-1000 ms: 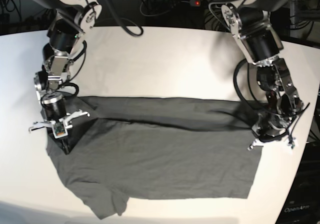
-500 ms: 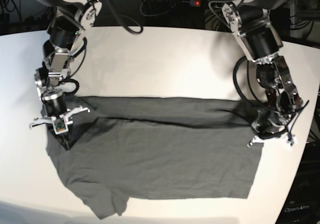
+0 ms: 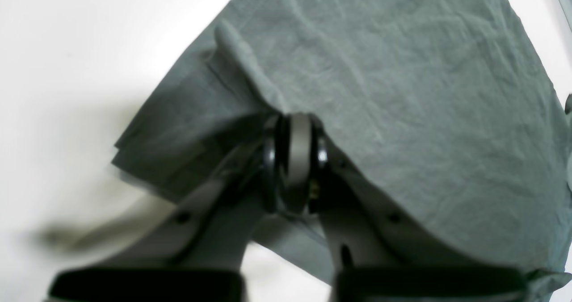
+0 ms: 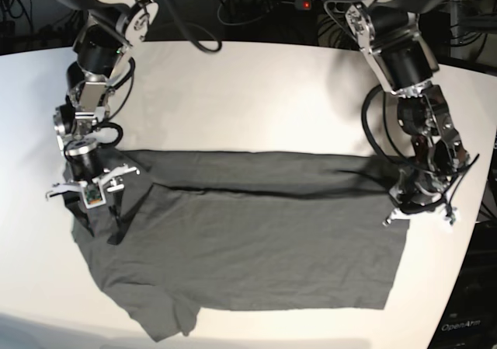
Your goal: Fold the T-shirt properly
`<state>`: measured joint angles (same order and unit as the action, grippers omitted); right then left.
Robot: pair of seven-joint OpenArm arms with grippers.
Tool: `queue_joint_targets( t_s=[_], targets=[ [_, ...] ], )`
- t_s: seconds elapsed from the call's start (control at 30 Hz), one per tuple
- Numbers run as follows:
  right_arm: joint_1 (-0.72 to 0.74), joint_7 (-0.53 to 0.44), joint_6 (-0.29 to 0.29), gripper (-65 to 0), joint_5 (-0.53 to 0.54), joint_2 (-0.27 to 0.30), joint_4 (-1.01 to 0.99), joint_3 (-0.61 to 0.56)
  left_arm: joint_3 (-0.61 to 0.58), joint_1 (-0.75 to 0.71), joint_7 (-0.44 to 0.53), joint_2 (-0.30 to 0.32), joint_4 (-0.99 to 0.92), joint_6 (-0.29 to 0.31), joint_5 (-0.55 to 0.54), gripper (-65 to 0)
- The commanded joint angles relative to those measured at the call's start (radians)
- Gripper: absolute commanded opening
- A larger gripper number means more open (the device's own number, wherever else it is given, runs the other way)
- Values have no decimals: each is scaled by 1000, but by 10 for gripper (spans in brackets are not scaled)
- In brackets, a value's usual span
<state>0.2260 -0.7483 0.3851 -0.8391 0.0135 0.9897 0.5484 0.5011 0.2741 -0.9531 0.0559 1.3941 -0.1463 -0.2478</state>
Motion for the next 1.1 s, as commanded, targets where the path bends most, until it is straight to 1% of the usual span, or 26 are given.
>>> queue_joint_targets(
  t_s=[0.0, 0.17, 0.23, 0.37, 0.43, 0.47, 0.5, 0.63, 0.67, 0.77, 0.87, 1.07],
  targets=[
    [14, -27, 7, -351, 17, 6, 21, 0, -2, 24, 12, 9, 23, 7, -8, -575],
    [13, -27, 7, -353, 17, 15, 21, 2, -5, 24, 19, 9, 24, 7, -8, -369],
    [11, -27, 7, -353, 17, 21, 21, 2, -5, 24, 19, 9, 24, 9, -9, -338],
    [-7, -27, 7, -354, 17, 23, 21, 2, -5, 20, 19, 26, 54, 12, -26, -335],
    [-9, -27, 7, -361, 17, 23, 21, 2, -3, -2, 19, 29, 90, 44, -68, -336],
    [-9, -27, 7, -383, 17, 23, 19, 2, -2, -11, 19, 29, 107, 55, -86, -336],
    [-10, -27, 7, -419, 17, 23, 14, 2, -2, -19, 21, 31, 121, 57, -95, -336],
    [-10, -27, 7, -633, 17, 16, 13, 0, 1, -25, 18, 31, 135, 57, -98, -337],
    [-10, -27, 7, -650, 17, 16, 13, -1, 1, -25, 18, 31, 135, 57, -98, -337],
    [-10, -18, 7, -647, 17, 16, 13, -4, 3, -39, 19, 31, 135, 57, -100, -337],
    [-9, 29, 8, -647, 17, 16, 13, -14, 3, -43, 19, 29, 135, 57, -100, -337],
    [-10, 154, 12, -647, 17, 23, 14, -115, 3, -43, 12, 26, 135, 57, -100, -337]
  ],
)
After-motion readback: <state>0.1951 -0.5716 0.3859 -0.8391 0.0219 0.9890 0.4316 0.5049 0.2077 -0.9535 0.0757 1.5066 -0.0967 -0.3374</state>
